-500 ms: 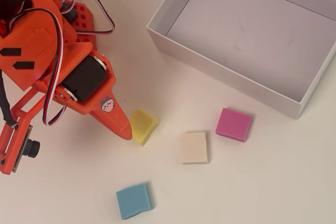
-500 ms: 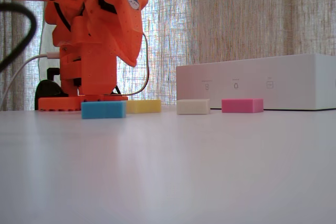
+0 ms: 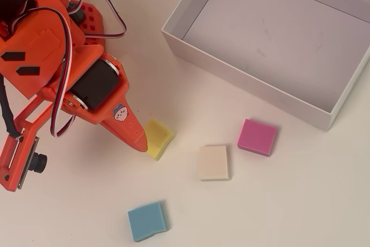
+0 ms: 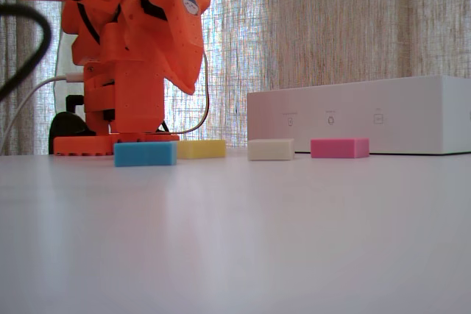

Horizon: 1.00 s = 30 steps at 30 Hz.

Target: Grasp the yellow cuboid and put it in the bin.

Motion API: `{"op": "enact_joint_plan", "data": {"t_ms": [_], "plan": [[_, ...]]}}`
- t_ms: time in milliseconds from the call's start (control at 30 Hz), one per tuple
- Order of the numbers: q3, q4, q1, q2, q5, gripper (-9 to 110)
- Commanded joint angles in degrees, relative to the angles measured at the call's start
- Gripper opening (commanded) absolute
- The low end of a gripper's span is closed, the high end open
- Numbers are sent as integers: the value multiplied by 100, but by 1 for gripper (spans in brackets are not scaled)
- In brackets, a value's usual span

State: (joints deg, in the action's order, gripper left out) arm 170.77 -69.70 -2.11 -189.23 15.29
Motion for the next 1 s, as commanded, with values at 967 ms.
{"op": "enact_joint_plan", "data": {"t_ms": [967], "plan": [[-6434,-2021,-896,5405,-1450,28]]}}
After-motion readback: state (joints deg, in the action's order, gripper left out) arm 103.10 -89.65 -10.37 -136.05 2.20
